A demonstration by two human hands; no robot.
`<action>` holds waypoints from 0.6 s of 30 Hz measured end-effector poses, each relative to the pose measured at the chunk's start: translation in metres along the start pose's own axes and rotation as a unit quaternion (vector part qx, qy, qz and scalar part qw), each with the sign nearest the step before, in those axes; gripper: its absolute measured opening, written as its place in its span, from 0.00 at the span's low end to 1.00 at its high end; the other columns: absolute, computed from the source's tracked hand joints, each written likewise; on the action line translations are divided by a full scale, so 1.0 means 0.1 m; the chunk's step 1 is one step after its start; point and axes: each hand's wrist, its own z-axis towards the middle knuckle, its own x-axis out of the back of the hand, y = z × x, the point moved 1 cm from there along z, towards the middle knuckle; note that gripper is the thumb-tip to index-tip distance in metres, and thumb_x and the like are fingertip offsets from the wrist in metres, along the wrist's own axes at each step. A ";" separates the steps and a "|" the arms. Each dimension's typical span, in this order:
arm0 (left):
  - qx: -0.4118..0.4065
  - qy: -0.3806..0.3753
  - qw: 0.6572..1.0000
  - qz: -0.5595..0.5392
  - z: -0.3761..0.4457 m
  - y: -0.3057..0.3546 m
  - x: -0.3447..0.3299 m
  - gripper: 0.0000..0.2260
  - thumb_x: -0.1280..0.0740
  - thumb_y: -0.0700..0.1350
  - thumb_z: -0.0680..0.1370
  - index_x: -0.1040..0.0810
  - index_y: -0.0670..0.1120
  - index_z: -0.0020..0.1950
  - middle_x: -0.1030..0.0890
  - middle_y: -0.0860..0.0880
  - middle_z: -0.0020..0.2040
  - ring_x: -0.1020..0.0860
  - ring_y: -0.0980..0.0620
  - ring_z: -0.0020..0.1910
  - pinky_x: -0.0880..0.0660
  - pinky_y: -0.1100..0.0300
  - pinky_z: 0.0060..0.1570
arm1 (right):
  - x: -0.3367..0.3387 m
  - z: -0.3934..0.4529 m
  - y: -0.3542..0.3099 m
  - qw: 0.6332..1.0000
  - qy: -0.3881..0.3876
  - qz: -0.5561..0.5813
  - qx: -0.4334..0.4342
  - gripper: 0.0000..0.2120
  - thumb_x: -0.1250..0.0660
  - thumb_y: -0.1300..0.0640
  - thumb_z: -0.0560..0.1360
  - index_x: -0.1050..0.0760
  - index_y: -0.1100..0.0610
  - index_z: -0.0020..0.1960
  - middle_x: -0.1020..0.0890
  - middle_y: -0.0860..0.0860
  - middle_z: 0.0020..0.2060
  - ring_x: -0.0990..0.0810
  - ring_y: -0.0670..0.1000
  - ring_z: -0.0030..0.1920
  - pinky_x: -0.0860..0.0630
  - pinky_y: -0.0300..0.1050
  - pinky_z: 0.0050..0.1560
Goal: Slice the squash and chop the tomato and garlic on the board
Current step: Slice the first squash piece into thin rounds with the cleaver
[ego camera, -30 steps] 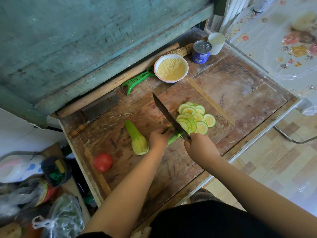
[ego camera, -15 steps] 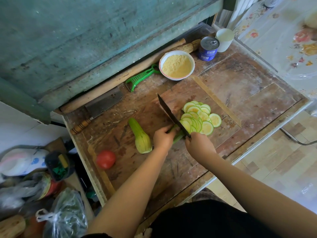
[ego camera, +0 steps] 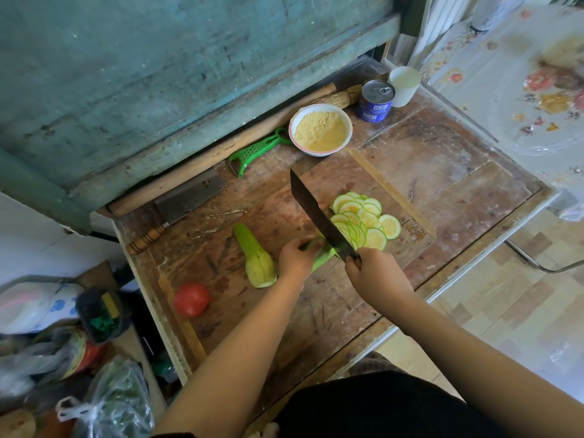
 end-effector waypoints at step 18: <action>0.013 0.007 1.000 -0.018 -0.01 0.03 -0.01 0.11 0.27 0.48 0.72 0.18 0.44 0.52 0.17 0.48 0.50 0.21 0.50 0.52 0.25 0.55 0.54 | -0.01 0.04 0.00 1.000 -0.003 -0.006 -0.009 0.16 0.44 0.53 0.80 0.31 0.59 0.38 0.28 0.52 0.29 0.29 0.54 0.30 0.38 0.42 0.27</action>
